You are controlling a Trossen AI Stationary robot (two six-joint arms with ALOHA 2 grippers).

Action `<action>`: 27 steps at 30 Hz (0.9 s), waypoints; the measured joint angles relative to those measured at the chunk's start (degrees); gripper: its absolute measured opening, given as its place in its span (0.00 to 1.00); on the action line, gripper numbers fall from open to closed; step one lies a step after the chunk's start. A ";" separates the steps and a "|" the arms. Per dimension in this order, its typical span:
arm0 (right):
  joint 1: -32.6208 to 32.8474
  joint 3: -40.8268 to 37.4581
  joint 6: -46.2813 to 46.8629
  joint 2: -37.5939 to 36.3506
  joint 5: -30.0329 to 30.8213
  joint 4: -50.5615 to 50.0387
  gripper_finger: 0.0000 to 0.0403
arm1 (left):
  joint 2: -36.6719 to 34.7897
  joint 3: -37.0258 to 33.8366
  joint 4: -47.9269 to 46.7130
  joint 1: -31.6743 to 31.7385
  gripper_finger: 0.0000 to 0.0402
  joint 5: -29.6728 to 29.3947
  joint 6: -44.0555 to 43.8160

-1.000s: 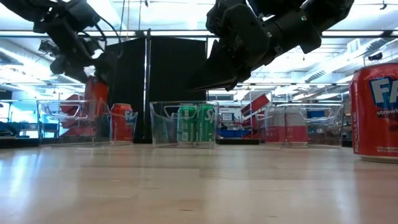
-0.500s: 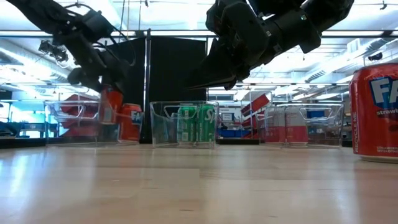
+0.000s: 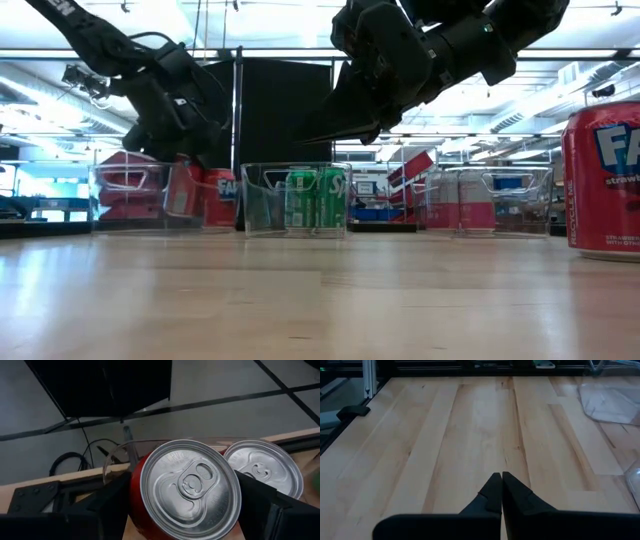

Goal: Sort soda cans
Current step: Put the left red soda can into the left transparent bin

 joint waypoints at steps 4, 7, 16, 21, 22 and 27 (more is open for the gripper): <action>0.00 0.00 0.00 0.00 0.00 0.01 0.00 | 1.92 0.19 1.54 0.17 0.71 0.44 0.30; 0.00 0.00 0.00 0.00 0.00 0.02 0.00 | 3.17 0.19 2.41 0.22 0.71 1.28 0.26; 0.00 0.00 0.00 0.00 0.00 0.02 0.00 | 3.89 0.19 1.78 0.15 0.71 1.70 -0.33; 0.00 0.00 0.00 0.00 0.00 0.02 0.00 | 3.89 -0.58 2.67 0.13 0.71 1.69 -1.45; 0.00 0.00 0.00 0.00 0.00 0.02 0.00 | 3.88 -1.04 3.43 0.13 0.71 1.68 -1.56; 0.00 0.00 0.00 0.00 0.00 0.02 0.00 | 3.94 -1.80 5.29 0.22 0.71 1.70 -1.73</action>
